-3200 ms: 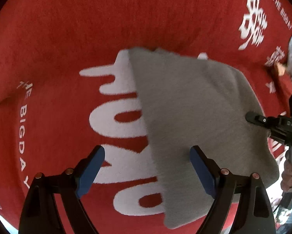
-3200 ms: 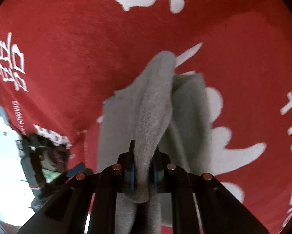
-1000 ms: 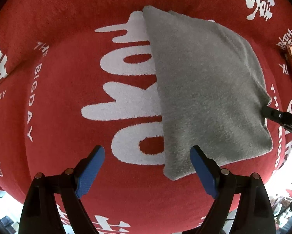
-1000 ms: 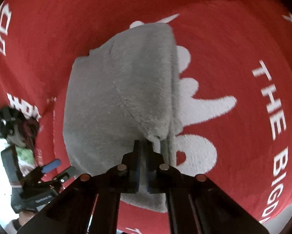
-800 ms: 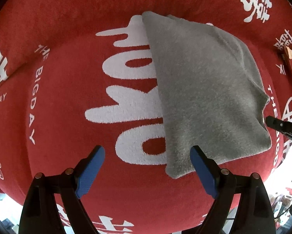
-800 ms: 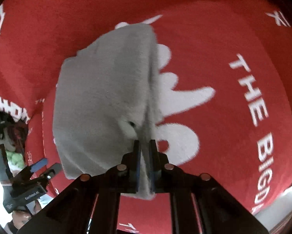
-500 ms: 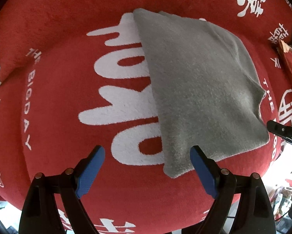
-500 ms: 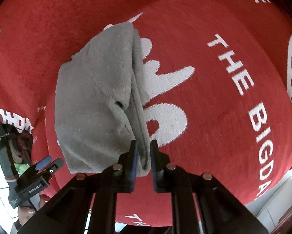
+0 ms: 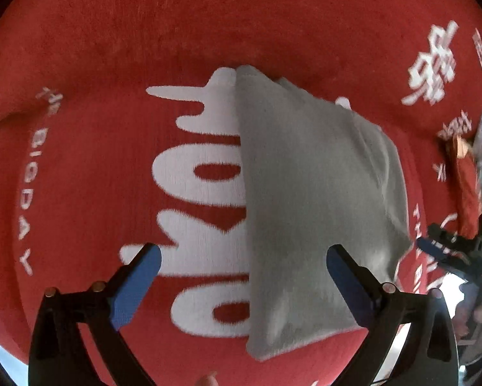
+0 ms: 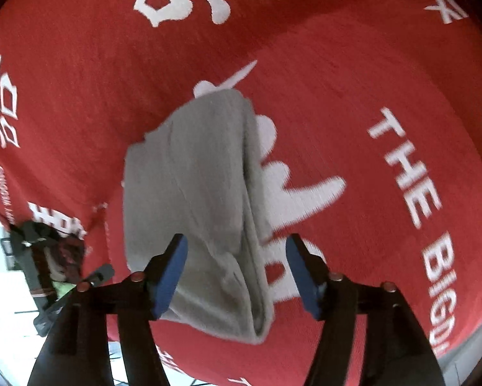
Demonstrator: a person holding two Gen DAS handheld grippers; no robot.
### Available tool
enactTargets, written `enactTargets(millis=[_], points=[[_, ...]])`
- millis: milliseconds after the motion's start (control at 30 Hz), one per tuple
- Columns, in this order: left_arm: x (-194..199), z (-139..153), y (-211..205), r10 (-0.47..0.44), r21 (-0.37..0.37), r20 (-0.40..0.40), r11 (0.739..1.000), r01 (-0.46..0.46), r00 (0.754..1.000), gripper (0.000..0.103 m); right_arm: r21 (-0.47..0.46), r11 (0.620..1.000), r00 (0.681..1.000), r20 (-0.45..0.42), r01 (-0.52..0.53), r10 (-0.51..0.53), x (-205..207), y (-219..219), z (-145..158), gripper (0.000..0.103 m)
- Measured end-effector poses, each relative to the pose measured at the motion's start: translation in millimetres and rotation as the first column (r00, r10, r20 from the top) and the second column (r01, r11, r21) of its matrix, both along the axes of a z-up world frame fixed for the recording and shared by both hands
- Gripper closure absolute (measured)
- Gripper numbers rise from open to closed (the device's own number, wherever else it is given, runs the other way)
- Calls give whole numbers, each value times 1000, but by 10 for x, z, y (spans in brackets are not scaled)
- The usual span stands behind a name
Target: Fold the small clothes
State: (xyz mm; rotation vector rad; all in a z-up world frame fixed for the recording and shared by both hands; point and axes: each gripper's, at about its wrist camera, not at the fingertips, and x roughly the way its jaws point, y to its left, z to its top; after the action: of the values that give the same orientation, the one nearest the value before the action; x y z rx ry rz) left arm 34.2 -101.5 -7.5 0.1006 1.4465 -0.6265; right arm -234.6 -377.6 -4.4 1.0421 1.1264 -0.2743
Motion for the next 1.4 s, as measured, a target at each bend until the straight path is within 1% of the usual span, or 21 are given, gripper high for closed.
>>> enactTargets(millis=[67,200,333,367,400,533,600,667,733,800,833,867,900,933,967,1033,1133,1267,1400], points=[[141,-120,-27,20,-29,-48,999,-21,999,0,29,1000,1000,5,-7,7,82,-97,-105,35],[329,-402,-94,30,-44,-145,998,-37,989,0,102,995,999,29,-19,16,212,-235,-326,35],[400,-585,-168,28,-122,-238,991,-59,971,0,173,985,999,50,-30,21,288,-285,-530,35],[408,-627,-203,26,-144,-267,987,-67,963,0,208,977,997,68,-39,25,325,-285,-596,35],[413,-660,-239,24,-159,-286,985,-72,958,0,223,974,997,76,-43,27,342,-281,-622,35],[423,-668,-412,0,-185,-281,981,-54,960,0,249,965,992,117,-83,56,528,-237,-678,35],[430,-671,-502,-9,-206,-302,977,-56,953,0,253,961,988,133,-113,81,661,-190,-702,32],[408,-672,-589,-18,-229,-326,972,-61,945,0,262,957,985,144,-127,92,771,-154,-727,32],[366,-652,-643,-17,-211,-307,976,-51,951,1,283,952,986,149,-116,76,804,-144,-744,32],[324,-612,-656,-17,-182,-269,983,-34,963,18,317,944,988,150,-89,43,806,-135,-771,32],[316,-599,-645,-16,-168,-254,985,-28,967,29,330,941,988,148,-80,32,794,-133,-780,38],[321,-569,-582,-12,-188,-249,981,-36,969,39,340,937,990,140,-75,28,777,-129,-790,45],[321,-541,-525,-5,-211,-251,976,-50,968,44,344,936,992,124,-74,33,753,-128,-803,65],[330,-516,-467,-1,-228,-253,972,-59,968,53,356,932,991,129,-73,28,735,-130,-804,71],[331,-481,-412,1,-245,-254,967,-66,967,57,383,921,988,153,-73,15,707,-130,-786,73],[310,-405,-350,1,-268,-252,961,-70,968,57,402,912,984,177,-82,10,702,-91,-736,74],[239,-249,-314,-15,-294,-227,954,-54,974,57,438,894,977,214,-93,-3,705,-3,-611,74],[141,7,-196,-21,-332,-211,942,-51,977,57,466,879,969,247,-104,-17,695,165,-401,74],[63,295,82,-29,-362,-182,931,-39,983,57,491,865,959,281,-105,-43,608,270,-182,74]])
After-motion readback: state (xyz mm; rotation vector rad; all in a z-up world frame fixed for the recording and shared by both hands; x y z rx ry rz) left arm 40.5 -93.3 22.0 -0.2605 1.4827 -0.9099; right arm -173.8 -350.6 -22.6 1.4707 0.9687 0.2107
